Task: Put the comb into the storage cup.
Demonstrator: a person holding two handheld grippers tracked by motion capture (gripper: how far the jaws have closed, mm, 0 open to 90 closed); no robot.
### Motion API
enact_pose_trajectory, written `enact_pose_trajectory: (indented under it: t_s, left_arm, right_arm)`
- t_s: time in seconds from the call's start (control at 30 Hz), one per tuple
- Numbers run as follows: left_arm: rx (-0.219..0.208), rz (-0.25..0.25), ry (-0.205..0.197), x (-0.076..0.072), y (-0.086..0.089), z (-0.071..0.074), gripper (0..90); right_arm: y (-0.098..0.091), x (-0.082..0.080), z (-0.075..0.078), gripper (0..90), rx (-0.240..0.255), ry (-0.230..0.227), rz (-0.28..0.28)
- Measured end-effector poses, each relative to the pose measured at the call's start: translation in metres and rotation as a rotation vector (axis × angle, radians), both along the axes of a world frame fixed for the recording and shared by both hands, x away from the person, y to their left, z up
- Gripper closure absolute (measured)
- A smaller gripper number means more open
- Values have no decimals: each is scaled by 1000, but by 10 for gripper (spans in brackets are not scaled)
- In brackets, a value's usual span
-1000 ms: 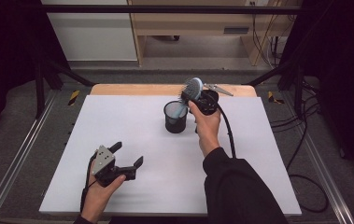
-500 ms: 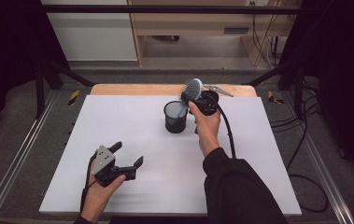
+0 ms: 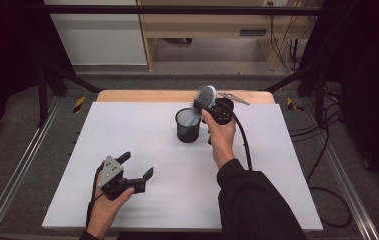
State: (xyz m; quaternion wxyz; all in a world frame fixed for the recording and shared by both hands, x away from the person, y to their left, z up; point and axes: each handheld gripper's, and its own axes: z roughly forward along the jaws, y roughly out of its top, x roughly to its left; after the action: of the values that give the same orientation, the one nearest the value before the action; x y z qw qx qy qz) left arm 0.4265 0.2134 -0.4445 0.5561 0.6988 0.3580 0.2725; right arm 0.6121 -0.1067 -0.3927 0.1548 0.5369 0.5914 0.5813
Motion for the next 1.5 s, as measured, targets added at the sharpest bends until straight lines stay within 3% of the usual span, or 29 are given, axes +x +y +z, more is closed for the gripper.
enact_pose_trajectory:
  t_s: [1.5]
  left_arm:
    - [11,-9,7,0,-1,-1,34]
  right_arm:
    - [-6,-1,-8,467,33,24,3]
